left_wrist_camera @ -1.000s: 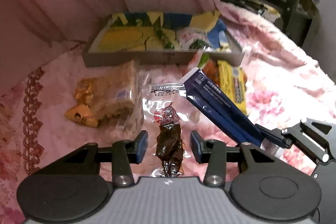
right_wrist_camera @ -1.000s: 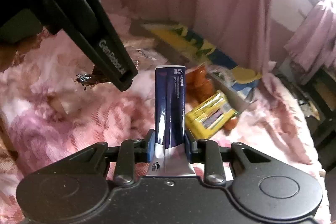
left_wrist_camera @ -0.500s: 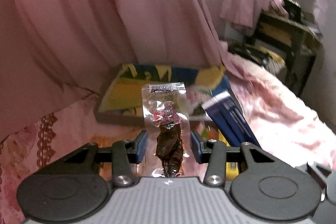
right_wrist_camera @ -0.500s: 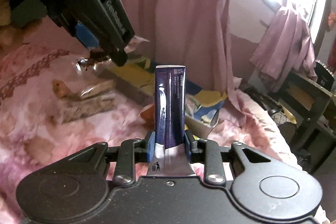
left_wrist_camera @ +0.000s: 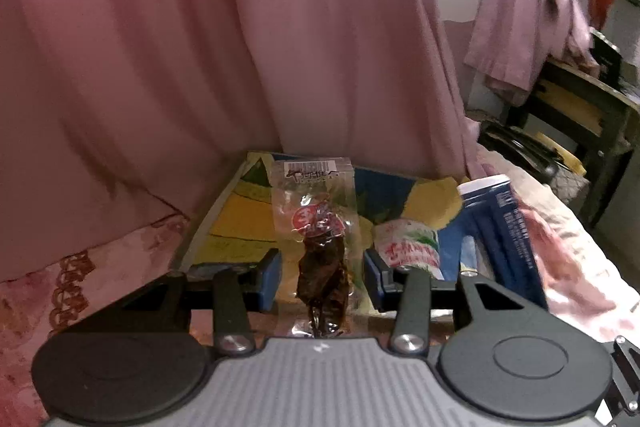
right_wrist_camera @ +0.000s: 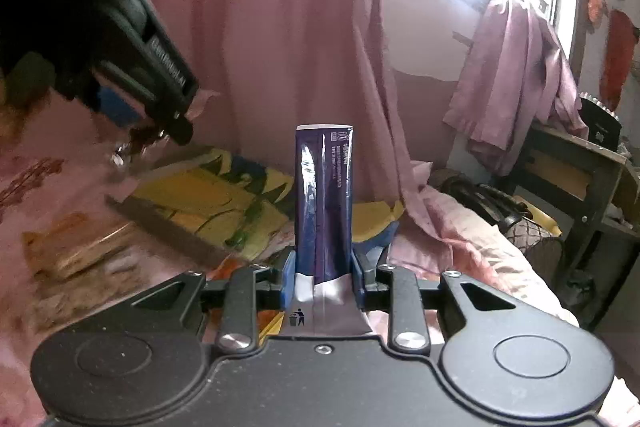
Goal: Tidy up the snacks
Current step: 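Carry the tube pack and dried meat into the tray and release both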
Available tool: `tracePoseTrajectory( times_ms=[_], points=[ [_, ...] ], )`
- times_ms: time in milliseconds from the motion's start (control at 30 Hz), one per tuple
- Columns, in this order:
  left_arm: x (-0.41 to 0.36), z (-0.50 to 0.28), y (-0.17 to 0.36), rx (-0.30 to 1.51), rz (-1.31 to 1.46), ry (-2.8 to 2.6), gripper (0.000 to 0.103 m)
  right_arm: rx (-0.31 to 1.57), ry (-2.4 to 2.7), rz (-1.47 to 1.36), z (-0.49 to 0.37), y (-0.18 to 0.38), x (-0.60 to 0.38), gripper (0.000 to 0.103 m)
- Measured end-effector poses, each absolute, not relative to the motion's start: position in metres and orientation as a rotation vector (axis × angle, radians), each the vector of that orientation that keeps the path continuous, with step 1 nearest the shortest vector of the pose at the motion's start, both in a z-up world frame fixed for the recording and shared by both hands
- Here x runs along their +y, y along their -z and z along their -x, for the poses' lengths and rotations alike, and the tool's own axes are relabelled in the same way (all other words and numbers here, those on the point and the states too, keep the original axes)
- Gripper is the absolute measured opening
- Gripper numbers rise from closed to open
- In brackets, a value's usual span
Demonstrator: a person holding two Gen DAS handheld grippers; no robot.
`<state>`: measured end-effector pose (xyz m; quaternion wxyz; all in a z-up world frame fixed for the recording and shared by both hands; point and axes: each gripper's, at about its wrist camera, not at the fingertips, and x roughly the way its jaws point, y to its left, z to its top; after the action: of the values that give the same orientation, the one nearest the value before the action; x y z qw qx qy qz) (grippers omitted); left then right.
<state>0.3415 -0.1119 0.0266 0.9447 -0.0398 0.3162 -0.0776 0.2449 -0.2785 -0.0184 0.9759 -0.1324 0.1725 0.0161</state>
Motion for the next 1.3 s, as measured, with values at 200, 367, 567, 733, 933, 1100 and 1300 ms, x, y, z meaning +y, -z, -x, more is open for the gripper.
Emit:
tracePoseTrajectory(
  times_ms=[200,367,567,733,933,1100,1300],
  points=[
    [-0.124,-0.382,-0.014,0.654,0.101,0.151,0.048,0.340,-0.006,0.228,-0.283,0.025,-0.290,0.030],
    [-0.138,-0.415,0.001,0.653,0.075,0.150,0.048,0.345,0.002,0.177,-0.318,0.029,-0.303,0.030],
    [-0.141,-0.449,0.019,0.664,0.122,0.135,0.047,0.392,0.000,0.109,-0.355,0.041,-0.317,0.030],
    [-0.143,-0.467,0.039,0.692,0.114,0.139,0.048,0.422,-0.026,0.077,-0.374,0.049,-0.316,0.030],
    [-0.143,-0.480,0.058,0.761,0.124,0.153,0.048,0.475,-0.064,0.094,-0.389,0.056,-0.304,0.030],
    [-0.148,-0.484,0.067,0.808,0.115,0.167,0.048,0.518,-0.079,0.085,-0.394,0.062,-0.300,0.031],
    [-0.151,-0.483,0.071,0.829,0.102,0.168,0.049,0.545,-0.089,0.070,-0.399,0.067,-0.301,0.031]
  ],
)
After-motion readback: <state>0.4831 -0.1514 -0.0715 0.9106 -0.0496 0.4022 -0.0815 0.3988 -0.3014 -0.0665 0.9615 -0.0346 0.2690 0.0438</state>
